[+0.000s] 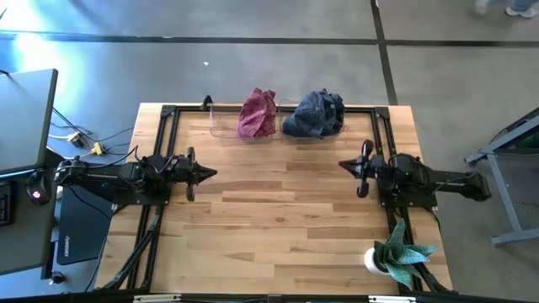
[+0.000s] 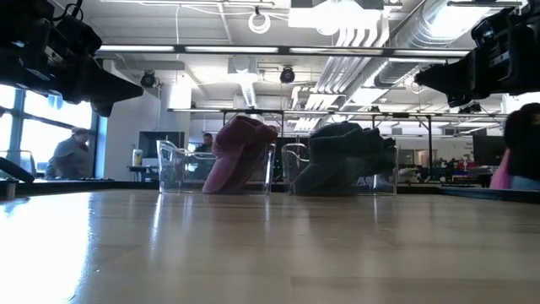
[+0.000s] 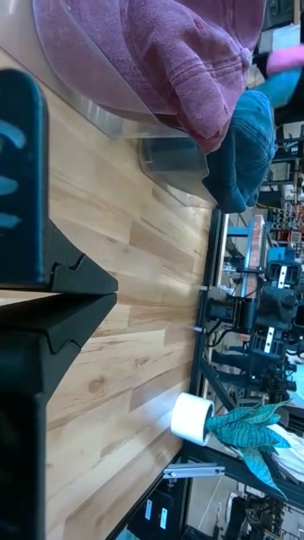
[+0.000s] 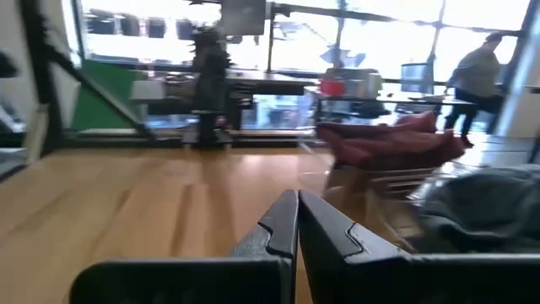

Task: Pick & Place hat
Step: Return to Home Position

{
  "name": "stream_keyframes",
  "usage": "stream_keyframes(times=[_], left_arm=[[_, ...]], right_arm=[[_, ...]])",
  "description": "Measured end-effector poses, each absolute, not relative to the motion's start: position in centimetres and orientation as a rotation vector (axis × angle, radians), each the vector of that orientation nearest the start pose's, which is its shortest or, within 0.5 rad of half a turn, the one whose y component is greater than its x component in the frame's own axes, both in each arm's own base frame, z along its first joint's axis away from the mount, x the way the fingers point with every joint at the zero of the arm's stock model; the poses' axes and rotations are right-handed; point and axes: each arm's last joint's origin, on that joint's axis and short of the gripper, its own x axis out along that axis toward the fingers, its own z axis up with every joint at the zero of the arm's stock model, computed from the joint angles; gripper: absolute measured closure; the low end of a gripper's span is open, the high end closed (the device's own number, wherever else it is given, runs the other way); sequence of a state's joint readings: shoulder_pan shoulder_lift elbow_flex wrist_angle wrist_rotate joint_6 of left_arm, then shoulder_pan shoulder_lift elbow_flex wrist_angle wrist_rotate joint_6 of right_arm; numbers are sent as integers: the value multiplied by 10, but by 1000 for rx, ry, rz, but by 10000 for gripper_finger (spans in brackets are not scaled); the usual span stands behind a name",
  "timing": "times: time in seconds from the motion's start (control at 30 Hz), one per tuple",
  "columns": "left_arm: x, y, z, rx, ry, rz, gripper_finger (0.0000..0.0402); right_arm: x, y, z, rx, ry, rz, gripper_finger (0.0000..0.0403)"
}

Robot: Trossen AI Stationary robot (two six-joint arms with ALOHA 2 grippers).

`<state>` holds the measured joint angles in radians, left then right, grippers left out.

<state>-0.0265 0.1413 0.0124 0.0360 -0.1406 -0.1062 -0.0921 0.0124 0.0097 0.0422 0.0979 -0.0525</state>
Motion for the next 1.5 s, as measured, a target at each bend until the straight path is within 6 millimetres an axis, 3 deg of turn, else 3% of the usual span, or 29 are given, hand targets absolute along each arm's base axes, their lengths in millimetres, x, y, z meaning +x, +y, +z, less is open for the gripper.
stream_keyframes(times=[0.57, 0.9, 1.17, 1.5], left_arm=[[105, 1, 160, -99, 80, 115, 401], [97, 1, 173, -161, -78, 87, 401], [97, -7, 169, 15, -24, -118, 401], [97, -5, 168, 21, -19, -65, 401]], right_arm=[[97, -13, 170, -51, -35, -238, 391], [97, -13, 170, -51, -34, -239, 400], [97, -13, 170, -51, -36, -237, 392], [97, -13, 170, -51, -36, -237, 398]])
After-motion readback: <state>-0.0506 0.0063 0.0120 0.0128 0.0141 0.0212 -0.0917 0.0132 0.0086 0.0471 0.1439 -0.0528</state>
